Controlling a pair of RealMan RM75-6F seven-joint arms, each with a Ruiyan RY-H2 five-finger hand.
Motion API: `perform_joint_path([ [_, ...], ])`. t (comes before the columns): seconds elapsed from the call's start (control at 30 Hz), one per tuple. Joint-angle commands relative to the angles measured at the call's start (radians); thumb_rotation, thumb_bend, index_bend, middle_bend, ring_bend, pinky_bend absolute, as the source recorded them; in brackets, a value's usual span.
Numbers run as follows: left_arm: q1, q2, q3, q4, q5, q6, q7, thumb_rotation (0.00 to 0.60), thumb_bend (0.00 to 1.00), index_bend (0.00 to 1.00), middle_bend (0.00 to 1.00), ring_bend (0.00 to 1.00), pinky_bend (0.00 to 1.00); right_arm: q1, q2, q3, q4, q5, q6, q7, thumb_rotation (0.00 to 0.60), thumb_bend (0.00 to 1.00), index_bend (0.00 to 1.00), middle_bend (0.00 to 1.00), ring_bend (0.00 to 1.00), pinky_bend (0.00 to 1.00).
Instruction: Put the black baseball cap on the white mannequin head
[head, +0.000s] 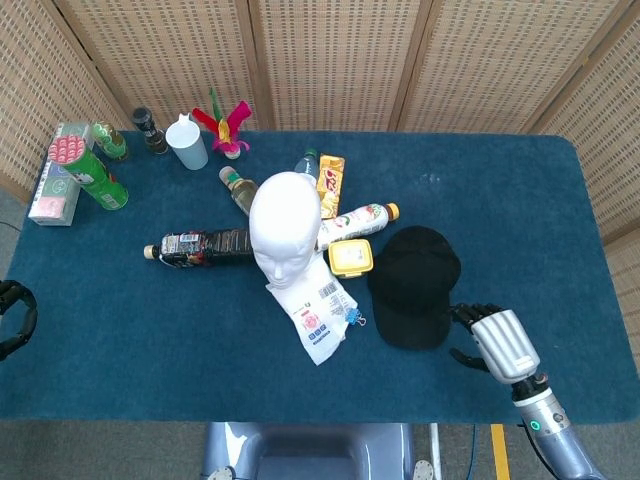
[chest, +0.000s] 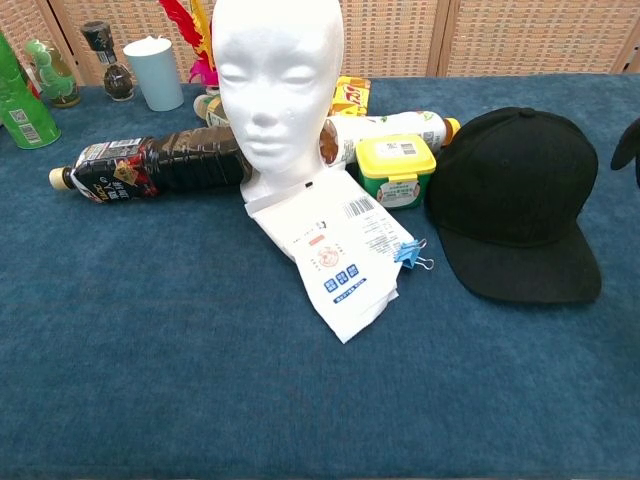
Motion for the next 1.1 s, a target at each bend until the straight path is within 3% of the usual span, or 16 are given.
perform_joint_path([
  [0.03, -0.002, 0.014, -0.005, -0.008, -0.01, -0.005, -0.005, 0.6, 0.3, 0.63, 0.49, 0.37, 0.4, 0.018, -0.057, 0.006, 0.052, -0.025, 0.022, -0.013, 0.6, 0.1, 0.48, 0.64, 0.73, 0.81],
  [0.23, -0.003, 0.033, -0.009, -0.018, -0.018, -0.006, -0.008, 0.6, 0.3, 0.63, 0.49, 0.37, 0.4, 0.03, -0.112, 0.006, 0.102, -0.036, 0.039, -0.033, 0.6, 0.08, 0.55, 0.72, 0.83, 0.92],
  [0.77, 0.0, 0.03, -0.005, -0.006, -0.033, -0.014, -0.031, 0.6, 0.3, 0.63, 0.49, 0.37, 0.4, 0.081, -0.167, -0.046, 0.163, -0.016, -0.086, -0.096, 0.6, 0.07, 0.54, 0.73, 0.84, 0.93],
  [1.1, 0.007, 0.022, -0.003, 0.018, -0.043, -0.01, -0.054, 0.6, 0.3, 0.63, 0.49, 0.37, 0.4, 0.098, -0.238, -0.041, 0.228, 0.03, -0.125, -0.136, 0.599, 0.07, 0.54, 0.73, 0.85, 0.93],
])
